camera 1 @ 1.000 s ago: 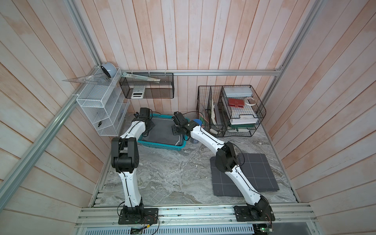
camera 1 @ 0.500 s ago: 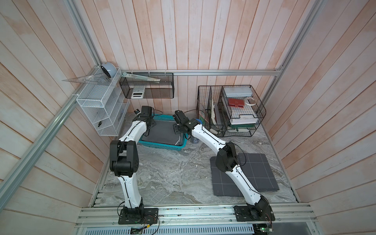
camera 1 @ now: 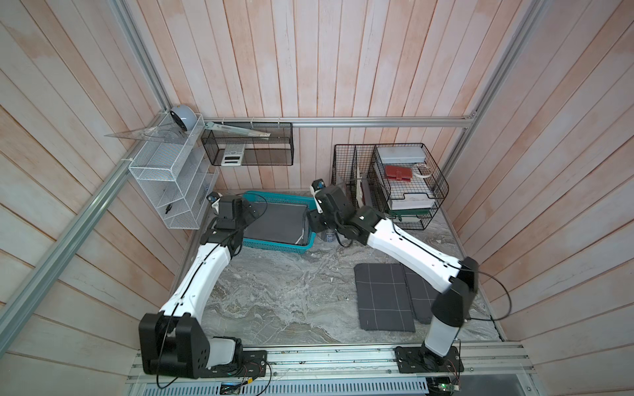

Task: Put the folded pillowcase in the basket
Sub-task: Place the pillowcase in the basket, then move the pillowcase to the center of the board.

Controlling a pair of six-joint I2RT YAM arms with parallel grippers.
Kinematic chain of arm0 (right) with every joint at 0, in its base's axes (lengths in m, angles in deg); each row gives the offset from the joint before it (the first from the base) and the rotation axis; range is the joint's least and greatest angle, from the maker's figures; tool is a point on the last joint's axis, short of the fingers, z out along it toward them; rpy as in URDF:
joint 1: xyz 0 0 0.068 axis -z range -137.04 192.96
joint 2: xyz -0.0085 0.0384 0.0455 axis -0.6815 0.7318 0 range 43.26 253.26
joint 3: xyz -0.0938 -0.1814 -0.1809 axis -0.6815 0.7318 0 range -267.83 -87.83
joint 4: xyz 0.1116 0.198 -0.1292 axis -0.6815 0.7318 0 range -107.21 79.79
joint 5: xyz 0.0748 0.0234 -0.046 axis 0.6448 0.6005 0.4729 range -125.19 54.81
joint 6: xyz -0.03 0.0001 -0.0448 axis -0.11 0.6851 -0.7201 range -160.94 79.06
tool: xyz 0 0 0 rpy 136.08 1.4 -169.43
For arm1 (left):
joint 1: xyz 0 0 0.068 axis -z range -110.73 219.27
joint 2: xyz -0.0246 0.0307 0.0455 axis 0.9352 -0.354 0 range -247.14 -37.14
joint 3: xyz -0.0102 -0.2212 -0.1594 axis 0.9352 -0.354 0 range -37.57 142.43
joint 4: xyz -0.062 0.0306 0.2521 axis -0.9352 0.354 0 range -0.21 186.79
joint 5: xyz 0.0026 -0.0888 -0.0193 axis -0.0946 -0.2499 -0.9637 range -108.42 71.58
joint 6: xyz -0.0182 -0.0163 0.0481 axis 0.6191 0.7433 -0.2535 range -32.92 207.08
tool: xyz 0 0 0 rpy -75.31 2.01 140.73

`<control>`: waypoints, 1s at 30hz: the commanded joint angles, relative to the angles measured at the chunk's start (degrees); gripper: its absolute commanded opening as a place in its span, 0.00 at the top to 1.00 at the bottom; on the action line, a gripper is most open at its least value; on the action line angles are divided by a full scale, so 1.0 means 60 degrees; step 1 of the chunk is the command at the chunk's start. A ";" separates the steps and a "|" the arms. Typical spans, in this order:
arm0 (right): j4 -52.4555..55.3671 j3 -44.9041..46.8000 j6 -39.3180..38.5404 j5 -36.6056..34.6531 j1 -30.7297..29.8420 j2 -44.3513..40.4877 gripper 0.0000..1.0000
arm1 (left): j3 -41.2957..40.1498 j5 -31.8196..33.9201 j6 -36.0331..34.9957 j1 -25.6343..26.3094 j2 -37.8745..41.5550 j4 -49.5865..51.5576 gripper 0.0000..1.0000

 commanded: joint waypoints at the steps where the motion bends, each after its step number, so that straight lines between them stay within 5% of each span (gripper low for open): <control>1: -0.1549 0.3040 0.0530 -0.0997 0.0158 -0.1757 0.29 | -0.1380 -0.0870 0.0044 -0.0023 0.1076 -0.0651 0.00; 7: -0.0842 0.6349 0.1342 -0.1215 0.1132 -0.4685 0.27 | -0.2960 -0.1440 -0.0251 0.0204 0.2363 0.1010 0.00; 11: -0.0919 0.7955 0.1794 -0.0402 0.2164 -0.5095 0.26 | -0.3905 -0.1407 0.0190 0.1064 0.3069 0.1142 0.00; 19: -0.1269 0.8390 0.2349 0.0518 0.3744 -0.3590 0.25 | -0.4918 -0.0330 0.1369 0.3081 0.3428 0.0234 0.00; 24: -0.0713 0.7428 0.2029 -0.0086 0.3744 -0.1913 0.24 | -0.5036 -0.0269 0.1519 0.3484 0.3143 -0.0229 0.00; 30: 0.0016 0.6142 0.1800 0.1223 0.3703 0.0240 0.23 | -0.5341 -0.0153 0.1681 0.3647 0.3187 -0.0565 0.00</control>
